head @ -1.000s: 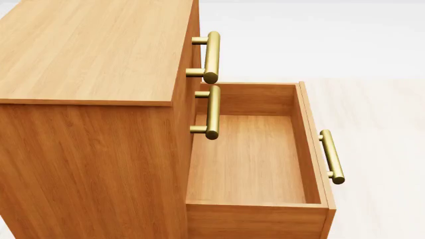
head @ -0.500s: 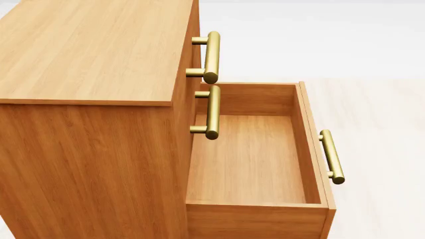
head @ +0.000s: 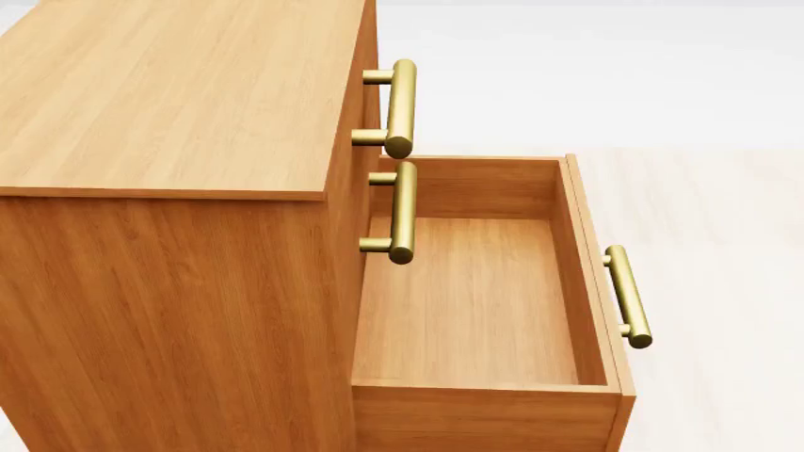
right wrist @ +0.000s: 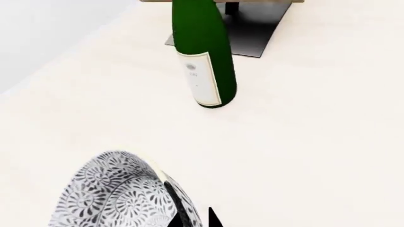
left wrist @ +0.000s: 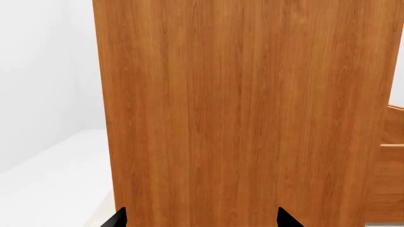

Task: Put the bowl in the bottom drawer of the cabinet and close it.

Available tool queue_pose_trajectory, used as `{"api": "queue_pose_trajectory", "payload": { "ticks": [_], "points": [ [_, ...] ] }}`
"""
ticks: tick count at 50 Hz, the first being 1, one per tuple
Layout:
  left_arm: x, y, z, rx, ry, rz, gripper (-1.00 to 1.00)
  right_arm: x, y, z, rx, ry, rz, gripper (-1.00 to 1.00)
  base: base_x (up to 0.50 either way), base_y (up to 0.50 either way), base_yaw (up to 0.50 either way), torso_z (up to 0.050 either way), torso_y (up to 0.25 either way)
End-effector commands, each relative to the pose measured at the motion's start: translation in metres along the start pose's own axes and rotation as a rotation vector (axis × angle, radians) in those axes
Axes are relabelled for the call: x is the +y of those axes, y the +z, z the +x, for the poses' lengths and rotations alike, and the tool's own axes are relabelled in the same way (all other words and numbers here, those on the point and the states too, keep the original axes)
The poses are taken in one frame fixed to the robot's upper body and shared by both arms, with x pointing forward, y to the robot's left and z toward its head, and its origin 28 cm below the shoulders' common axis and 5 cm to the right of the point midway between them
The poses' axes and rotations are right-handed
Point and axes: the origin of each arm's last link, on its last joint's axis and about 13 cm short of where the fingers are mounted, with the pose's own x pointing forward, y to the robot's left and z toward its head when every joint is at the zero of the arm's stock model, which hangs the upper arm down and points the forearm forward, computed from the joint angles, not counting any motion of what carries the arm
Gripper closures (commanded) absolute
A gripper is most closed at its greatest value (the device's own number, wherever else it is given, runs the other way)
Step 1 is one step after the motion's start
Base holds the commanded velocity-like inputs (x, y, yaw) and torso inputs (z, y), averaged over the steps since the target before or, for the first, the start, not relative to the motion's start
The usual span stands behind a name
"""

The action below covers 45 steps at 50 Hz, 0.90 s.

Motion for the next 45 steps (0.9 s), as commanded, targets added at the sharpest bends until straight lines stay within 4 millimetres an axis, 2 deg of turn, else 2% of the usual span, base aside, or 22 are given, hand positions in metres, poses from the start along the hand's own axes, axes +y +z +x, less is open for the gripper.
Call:
{"api": "queue_pose_trajectory", "payload": {
  "ticks": [1, 6, 12, 26, 34, 45],
  "points": [
    [0.000, -0.001, 0.001, 0.000, -0.001, -0.002, -1.00, 0.022, 0.034, -0.024, -0.214, 0.131, -0.055, 1.00, 0.00, 0.00, 0.00, 0.000, 0.000],
    [0.001, -0.002, 0.000, -0.001, -0.002, -0.005, -1.00, 0.038, 0.054, -0.037, -0.325, 0.183, -0.118, 1.00, 0.00, 0.00, 0.00, 0.000, 0.000],
    [0.001, -0.002, 0.001, -0.001, -0.003, -0.010, -1.00, 0.061, 0.074, -0.048, -0.367, 0.241, -0.133, 1.00, 0.00, 0.00, 0.00, 0.000, 0.000],
    [0.001, -0.001, 0.000, -0.007, -0.013, -0.012, -1.00, 0.115, 0.109, -0.065, -0.452, 0.368, -0.215, 1.00, 0.00, 0.00, 0.00, 0.000, 0.000],
    [0.001, 0.000, 0.000, -0.005, -0.008, -0.014, -1.00, 0.149, 0.122, -0.066, -0.447, 0.444, -0.256, 1.00, 0.00, 0.00, 0.00, 0.000, 0.000],
    [0.001, 0.000, 0.000, -0.006, -0.011, -0.012, -1.00, 0.185, 0.127, -0.065, -0.414, 0.533, -0.300, 1.00, 0.00, 0.00, 0.00, 0.000, 0.000]
  ]
}}
